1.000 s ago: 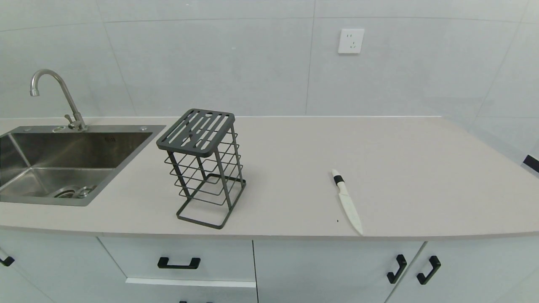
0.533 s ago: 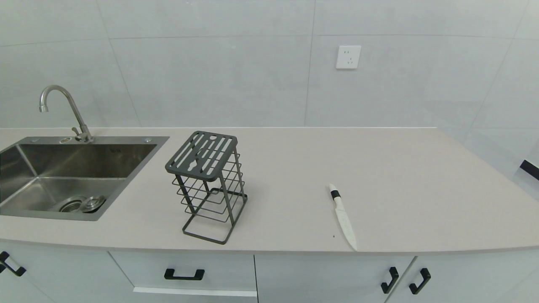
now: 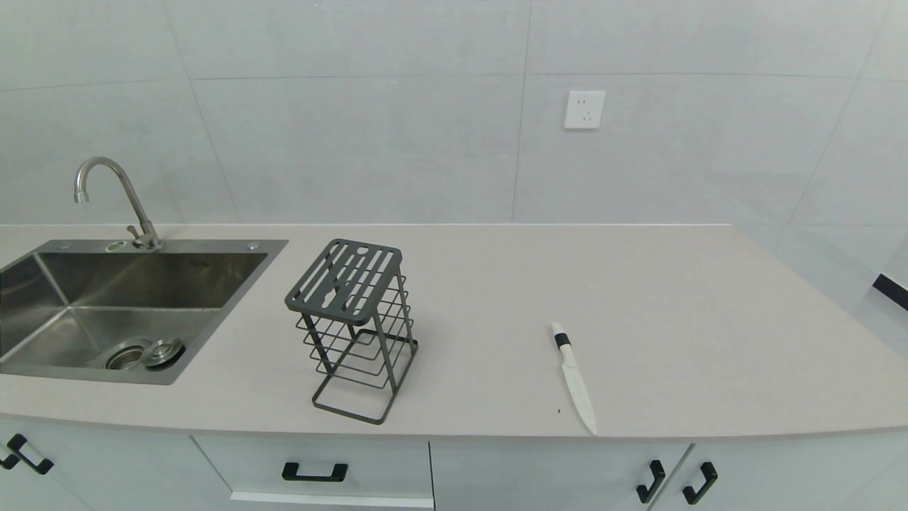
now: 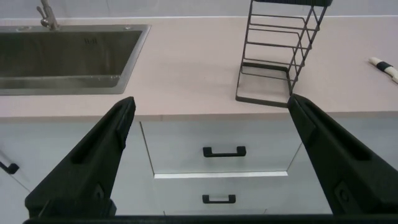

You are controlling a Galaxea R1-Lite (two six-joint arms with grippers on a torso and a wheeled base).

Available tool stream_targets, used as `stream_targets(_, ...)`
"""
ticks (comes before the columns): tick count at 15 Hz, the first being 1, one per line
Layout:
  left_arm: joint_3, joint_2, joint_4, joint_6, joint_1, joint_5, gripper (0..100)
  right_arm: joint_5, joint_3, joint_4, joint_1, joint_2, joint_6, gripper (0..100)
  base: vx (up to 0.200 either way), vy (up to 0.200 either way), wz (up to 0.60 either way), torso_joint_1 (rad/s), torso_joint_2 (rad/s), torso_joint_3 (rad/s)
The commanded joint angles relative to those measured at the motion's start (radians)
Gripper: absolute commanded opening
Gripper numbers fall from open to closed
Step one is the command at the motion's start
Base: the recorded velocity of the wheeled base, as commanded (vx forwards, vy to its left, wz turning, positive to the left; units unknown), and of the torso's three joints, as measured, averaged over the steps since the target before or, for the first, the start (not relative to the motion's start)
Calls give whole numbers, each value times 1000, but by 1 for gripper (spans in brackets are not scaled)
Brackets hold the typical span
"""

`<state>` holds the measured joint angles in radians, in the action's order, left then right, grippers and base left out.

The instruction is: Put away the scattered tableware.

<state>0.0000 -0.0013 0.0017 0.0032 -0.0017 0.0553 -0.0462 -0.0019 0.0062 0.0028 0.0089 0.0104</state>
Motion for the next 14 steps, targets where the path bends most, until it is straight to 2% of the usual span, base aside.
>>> stream_targets(1, 0, 3, 0, 0, 0, 0, 100, 0, 0, 0, -1, 0, 0, 100, 0, 0, 0, 0, 0, 0)
stream_targets(3, 0, 1, 0, 1, 0, 0, 100, 0, -1, 0, 0, 0, 0, 100, 0, 0, 0, 0, 0, 0)
stream_targets(6, 0, 1, 0, 1, 0, 0, 100, 0, -1, 0, 0, 0, 0, 100, 0, 0, 0, 181, -7, 173)
stream_targets(14, 0, 1, 0, 0, 0, 0, 100, 0, -1, 0, 0, 0, 0, 100, 0, 0, 0, 322, -53, 259)
